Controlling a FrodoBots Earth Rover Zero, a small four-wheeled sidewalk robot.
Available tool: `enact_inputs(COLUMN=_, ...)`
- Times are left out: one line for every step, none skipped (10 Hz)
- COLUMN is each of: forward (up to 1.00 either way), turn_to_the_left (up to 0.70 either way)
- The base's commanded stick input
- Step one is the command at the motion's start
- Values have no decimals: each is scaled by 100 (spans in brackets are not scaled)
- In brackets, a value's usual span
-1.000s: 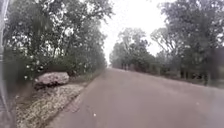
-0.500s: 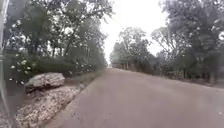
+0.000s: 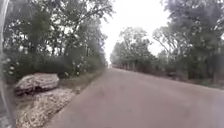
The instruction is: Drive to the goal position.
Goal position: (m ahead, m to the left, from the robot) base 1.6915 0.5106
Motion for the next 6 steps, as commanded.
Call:
enact_inputs(forward=70, turn_to_the_left=0)
enact_inputs(forward=70, turn_to_the_left=0)
enact_inputs(forward=70, turn_to_the_left=0)
enact_inputs(forward=70, turn_to_the_left=0)
enact_inputs(forward=70, turn_to_the_left=0)
enact_inputs(forward=70, turn_to_the_left=0)
